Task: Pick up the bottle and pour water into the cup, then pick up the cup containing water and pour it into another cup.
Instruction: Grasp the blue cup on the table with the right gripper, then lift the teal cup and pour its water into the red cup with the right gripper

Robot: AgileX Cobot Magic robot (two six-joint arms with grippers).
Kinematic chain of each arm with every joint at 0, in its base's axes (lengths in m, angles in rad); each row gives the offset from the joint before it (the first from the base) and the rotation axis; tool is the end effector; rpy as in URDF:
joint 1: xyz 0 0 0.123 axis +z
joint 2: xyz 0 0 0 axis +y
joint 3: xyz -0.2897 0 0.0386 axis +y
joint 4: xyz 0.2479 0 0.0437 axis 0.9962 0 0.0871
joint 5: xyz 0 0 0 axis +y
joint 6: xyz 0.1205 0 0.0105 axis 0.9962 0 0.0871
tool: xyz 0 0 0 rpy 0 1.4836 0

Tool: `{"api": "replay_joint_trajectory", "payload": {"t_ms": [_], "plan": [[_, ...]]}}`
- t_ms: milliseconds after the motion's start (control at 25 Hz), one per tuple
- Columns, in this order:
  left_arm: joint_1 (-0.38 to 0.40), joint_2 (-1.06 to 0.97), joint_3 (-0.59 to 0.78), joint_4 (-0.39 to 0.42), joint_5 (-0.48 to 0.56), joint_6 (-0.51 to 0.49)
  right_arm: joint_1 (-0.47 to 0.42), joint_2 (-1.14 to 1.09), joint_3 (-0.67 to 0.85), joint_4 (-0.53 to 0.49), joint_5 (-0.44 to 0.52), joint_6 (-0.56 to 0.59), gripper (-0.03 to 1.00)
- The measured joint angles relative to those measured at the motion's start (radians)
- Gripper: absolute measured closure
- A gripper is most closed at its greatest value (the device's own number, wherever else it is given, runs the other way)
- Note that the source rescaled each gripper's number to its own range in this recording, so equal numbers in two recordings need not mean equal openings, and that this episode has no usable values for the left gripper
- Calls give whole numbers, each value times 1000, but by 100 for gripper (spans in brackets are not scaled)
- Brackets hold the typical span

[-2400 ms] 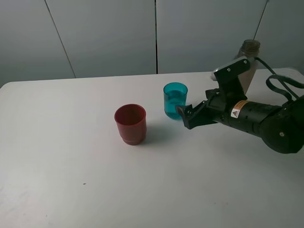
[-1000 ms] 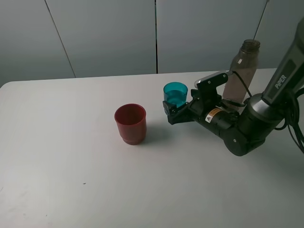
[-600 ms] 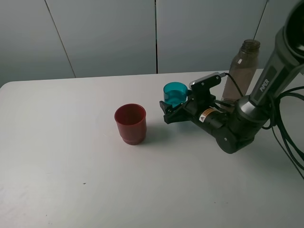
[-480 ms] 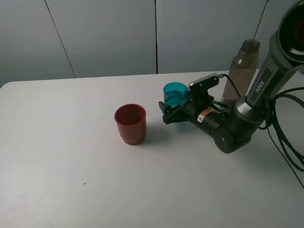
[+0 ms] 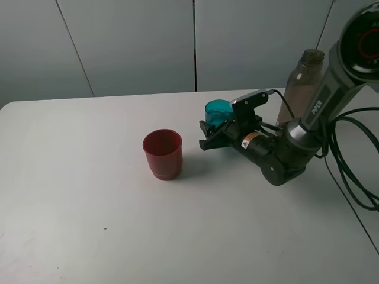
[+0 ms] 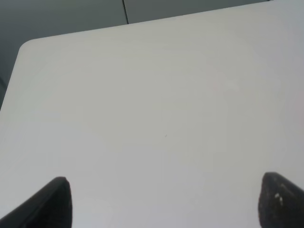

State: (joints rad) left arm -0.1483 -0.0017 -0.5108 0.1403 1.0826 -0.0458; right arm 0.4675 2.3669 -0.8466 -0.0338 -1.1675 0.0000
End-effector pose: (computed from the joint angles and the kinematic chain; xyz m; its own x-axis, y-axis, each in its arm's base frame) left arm 0.0135 0.0131 0.2654 -0.4548 0.0884 -0.8862 0.0475 0.9961 0.0749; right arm 0.3615 0.1867 0.0209 -0.2282 -0.1300 -0.9649 -0.4803 0.8771 -0.0046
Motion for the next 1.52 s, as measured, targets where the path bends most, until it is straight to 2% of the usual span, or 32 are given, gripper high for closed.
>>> {"api": "replay_joint_trajectory", "payload": {"t_ms": [960,1400,1520], "plan": [[0,0,0,0,0,0,0,-6,0,-4,12,-21,94],[0,0,0,0,0,0,0,-174,2,-120,188,-228,94],[0,0,0,0,0,0,0,-228,2,-148,262,-295,94]]}}
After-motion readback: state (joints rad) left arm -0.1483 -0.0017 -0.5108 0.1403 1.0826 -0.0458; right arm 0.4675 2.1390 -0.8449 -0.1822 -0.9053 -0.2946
